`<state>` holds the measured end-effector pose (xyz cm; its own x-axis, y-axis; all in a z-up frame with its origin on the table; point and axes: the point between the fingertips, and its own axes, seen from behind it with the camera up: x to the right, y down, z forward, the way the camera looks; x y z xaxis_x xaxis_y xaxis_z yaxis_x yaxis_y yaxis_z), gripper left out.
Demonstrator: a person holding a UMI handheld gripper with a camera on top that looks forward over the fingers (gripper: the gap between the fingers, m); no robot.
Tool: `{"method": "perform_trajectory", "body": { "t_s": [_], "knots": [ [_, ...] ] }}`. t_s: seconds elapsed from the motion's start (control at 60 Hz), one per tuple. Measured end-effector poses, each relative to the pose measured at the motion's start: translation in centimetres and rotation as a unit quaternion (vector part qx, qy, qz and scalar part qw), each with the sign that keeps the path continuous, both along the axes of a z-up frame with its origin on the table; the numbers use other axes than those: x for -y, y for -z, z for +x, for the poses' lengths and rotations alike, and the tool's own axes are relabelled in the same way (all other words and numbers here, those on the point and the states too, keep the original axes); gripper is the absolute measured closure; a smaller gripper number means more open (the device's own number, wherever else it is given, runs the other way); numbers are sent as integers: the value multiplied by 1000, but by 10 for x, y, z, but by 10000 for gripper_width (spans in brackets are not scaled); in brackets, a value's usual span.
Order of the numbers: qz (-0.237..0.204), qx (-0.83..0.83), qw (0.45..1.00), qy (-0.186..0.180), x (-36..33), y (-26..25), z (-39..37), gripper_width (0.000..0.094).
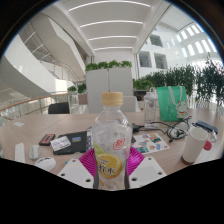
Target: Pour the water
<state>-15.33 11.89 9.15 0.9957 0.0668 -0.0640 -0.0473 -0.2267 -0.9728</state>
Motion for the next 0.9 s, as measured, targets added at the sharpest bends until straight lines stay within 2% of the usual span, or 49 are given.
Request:
{"method": "perform_trajectory", "body": {
  "t_s": [0.033, 0.1, 0.167, 0.25, 0.367, 0.433, 0.45, 0.533, 0.55, 0.7, 0.9],
  "knots": [
    [-18, -35, 999, -10, 1, -4, 0, 594],
    [-18, -110, 994, -9, -1, -35, 10, 593],
    [-14, -212, 977, 5, -6, -66, 33, 593],
    [-26, -380, 924, 26, -11, -105, 67, 593],
    [-53, -583, 809, 50, -15, -109, 118, 595],
    [-67, -666, 740, 66, -24, -91, 128, 616],
    [-70, -688, 720, 67, -24, -89, 132, 595],
    [-84, -785, 610, 59, -22, -101, 152, 596],
    [-80, -798, 596, 49, -22, -100, 152, 596],
    [-76, -884, 459, 45, -17, -113, 168, 596],
    [-72, -898, 429, 57, -31, -110, 164, 595]
  ]
}}
